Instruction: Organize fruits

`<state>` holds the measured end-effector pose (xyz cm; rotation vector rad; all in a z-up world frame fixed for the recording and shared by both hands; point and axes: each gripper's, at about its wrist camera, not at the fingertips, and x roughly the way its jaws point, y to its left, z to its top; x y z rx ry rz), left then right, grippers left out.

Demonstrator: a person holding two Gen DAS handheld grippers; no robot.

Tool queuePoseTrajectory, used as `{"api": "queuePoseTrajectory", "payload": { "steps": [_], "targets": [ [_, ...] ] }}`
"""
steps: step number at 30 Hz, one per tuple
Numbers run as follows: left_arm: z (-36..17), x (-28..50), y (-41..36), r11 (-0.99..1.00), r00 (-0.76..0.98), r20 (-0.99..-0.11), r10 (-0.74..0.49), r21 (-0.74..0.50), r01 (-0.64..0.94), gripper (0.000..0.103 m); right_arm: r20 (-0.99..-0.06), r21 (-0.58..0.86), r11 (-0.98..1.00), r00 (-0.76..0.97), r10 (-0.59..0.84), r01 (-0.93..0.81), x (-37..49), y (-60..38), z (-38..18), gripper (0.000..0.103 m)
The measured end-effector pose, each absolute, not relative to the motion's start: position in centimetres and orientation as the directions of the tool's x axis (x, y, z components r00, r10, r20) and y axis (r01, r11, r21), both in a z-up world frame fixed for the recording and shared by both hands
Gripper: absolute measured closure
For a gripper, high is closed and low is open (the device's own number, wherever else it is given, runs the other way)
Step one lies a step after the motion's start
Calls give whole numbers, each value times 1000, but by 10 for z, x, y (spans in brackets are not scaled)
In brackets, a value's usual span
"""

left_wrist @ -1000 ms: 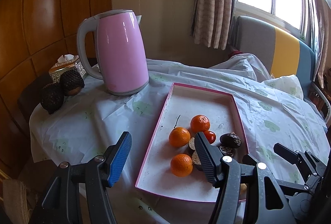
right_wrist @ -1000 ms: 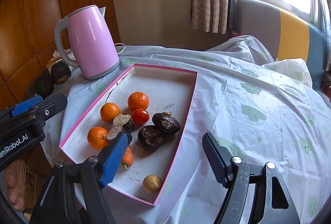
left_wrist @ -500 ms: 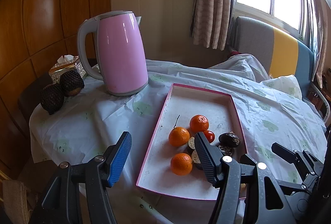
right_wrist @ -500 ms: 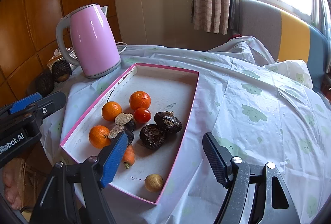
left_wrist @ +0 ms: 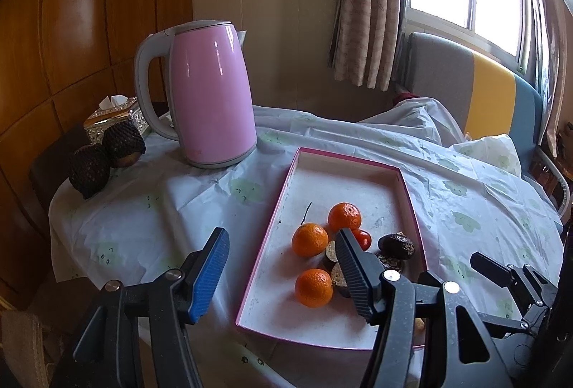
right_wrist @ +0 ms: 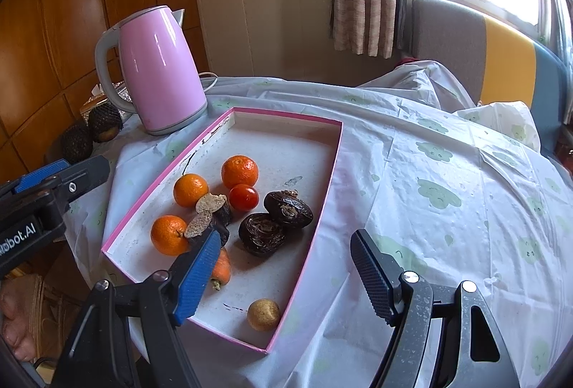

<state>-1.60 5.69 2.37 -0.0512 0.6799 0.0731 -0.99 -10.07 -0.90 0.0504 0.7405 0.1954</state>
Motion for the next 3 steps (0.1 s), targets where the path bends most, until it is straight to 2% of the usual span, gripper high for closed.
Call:
{"api": "queuePoseTrajectory", "payload": {
  "steps": [3],
  "targets": [
    [23, -14, 55, 997, 767, -641, 28, -37, -66, 40, -664, 120, 983, 724, 185, -141, -8, -108, -9, 27]
  ]
}}
